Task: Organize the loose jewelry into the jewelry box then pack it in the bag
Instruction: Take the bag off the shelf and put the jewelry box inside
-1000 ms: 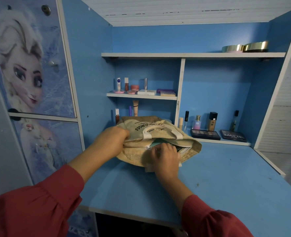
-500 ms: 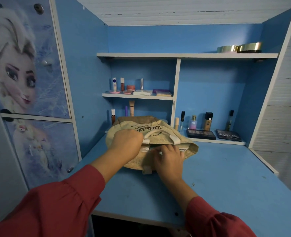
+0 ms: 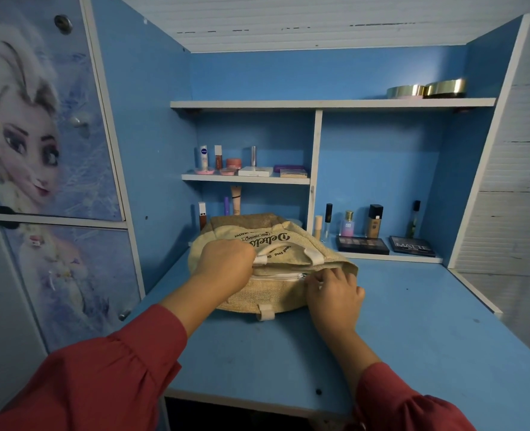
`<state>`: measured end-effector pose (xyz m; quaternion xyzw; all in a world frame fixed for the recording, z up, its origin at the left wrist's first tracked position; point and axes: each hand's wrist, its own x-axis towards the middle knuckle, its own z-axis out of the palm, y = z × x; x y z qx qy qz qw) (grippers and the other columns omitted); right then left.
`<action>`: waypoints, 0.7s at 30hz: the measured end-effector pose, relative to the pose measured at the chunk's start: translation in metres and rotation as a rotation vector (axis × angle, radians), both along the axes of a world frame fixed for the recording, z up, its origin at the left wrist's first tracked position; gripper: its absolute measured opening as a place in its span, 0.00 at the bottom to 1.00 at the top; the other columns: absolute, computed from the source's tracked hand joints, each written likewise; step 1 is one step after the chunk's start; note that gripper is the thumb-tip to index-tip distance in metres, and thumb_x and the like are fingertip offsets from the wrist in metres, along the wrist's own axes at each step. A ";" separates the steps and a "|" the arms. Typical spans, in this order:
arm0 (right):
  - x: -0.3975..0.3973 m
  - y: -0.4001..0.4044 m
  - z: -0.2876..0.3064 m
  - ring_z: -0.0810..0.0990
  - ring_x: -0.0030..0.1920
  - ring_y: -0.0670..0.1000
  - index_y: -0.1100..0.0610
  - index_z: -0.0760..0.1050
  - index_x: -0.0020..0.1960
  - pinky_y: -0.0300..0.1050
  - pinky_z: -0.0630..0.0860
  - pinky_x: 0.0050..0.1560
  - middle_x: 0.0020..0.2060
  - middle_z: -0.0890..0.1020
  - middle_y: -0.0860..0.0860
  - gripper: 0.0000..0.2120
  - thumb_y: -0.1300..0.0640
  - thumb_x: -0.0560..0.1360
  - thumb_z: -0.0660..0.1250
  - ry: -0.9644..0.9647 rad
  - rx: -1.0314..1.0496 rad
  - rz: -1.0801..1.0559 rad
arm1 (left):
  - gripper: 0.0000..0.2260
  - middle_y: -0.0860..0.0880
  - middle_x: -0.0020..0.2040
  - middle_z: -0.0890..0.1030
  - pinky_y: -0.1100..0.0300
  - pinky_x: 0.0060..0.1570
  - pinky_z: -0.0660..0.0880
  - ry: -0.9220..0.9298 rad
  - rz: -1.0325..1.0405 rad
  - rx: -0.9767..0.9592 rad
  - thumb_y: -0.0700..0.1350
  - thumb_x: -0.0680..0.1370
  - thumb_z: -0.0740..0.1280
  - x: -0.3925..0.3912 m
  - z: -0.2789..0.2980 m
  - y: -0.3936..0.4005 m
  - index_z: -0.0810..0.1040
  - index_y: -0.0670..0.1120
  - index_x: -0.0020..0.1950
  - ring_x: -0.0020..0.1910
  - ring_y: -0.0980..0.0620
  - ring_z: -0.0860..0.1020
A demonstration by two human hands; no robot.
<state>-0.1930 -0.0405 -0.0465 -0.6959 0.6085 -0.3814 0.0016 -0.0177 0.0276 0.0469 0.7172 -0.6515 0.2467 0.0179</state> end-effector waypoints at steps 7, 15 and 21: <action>-0.022 -0.017 0.000 0.72 0.57 0.55 0.54 0.79 0.52 0.49 0.63 0.51 0.54 0.79 0.51 0.13 0.49 0.78 0.59 0.061 0.048 -0.099 | 0.08 0.54 0.33 0.69 0.60 0.24 0.58 0.004 -0.008 0.007 0.46 0.80 0.62 0.000 -0.002 -0.004 0.81 0.52 0.53 0.28 0.55 0.66; -0.040 -0.035 0.002 0.73 0.56 0.58 0.60 0.76 0.54 0.50 0.65 0.53 0.53 0.78 0.55 0.17 0.51 0.79 0.54 0.111 0.125 -0.191 | 0.08 0.53 0.37 0.75 0.59 0.28 0.62 0.017 0.000 0.019 0.45 0.79 0.64 0.004 -0.002 -0.006 0.81 0.53 0.53 0.32 0.53 0.72; -0.049 -0.046 0.002 0.73 0.56 0.59 0.61 0.76 0.54 0.50 0.66 0.52 0.53 0.78 0.56 0.16 0.51 0.80 0.55 0.162 0.129 -0.202 | 0.08 0.52 0.39 0.75 0.60 0.26 0.59 0.019 0.010 0.030 0.45 0.79 0.63 0.000 -0.001 -0.004 0.81 0.52 0.54 0.30 0.54 0.68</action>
